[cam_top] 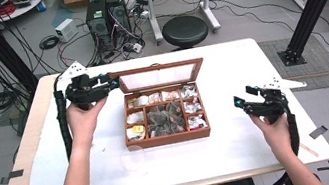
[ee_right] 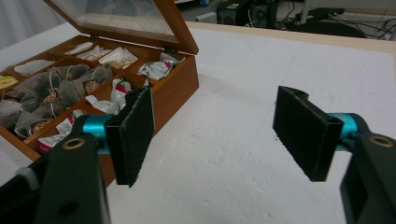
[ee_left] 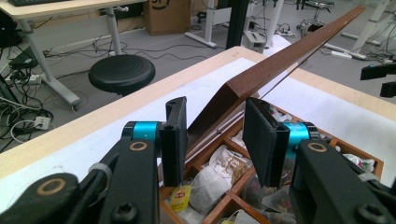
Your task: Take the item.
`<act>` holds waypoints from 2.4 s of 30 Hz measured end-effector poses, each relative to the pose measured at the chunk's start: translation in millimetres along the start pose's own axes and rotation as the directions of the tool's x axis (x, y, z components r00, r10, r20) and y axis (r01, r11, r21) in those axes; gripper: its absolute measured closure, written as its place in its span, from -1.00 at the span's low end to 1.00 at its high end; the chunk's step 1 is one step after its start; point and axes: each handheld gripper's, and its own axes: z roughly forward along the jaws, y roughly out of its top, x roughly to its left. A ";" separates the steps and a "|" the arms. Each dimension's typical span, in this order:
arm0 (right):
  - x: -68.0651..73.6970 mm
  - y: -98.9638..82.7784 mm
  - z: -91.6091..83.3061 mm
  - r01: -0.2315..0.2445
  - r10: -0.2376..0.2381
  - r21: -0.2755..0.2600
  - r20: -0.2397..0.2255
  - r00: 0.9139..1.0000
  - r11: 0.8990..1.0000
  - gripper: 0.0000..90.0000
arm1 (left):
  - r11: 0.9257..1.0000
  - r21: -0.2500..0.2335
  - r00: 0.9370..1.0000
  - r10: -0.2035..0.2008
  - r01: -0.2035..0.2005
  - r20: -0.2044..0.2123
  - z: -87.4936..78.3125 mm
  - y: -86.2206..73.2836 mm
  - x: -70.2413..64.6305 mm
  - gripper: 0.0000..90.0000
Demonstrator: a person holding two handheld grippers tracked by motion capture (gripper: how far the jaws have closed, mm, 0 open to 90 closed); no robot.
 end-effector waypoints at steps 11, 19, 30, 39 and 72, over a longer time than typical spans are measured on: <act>14.7 11.8 16.0 0.044 -0.043 0.008 -0.064 0.997 0.999 -0.12 | 1.000 0.000 1.000 0.003 -0.003 0.000 0.0 0.0 -0.2 0.34; 30.9 24.6 30.7 0.072 -0.069 0.012 -0.146 0.987 0.997 -0.02 | 1.000 0.001 1.000 0.006 -0.006 -0.002 0.2 0.4 -0.2 0.34; 61.2 35.9 59.3 0.132 -0.118 0.045 -0.237 0.964 0.990 0.09 | 1.000 -0.003 1.000 0.000 0.000 -0.004 1.3 1.3 1.1 0.34; 80.1 41.1 84.5 0.166 -0.138 0.087 -0.267 0.954 0.982 0.19 | 1.000 0.000 1.000 0.004 -0.004 -0.004 1.1 1.3 1.2 0.34; 90.6 52.5 157.9 0.055 0.030 0.344 -0.236 0.971 0.937 0.36 | 1.000 -0.002 1.000 0.012 -0.012 -0.006 1.1 0.2 0.2 0.34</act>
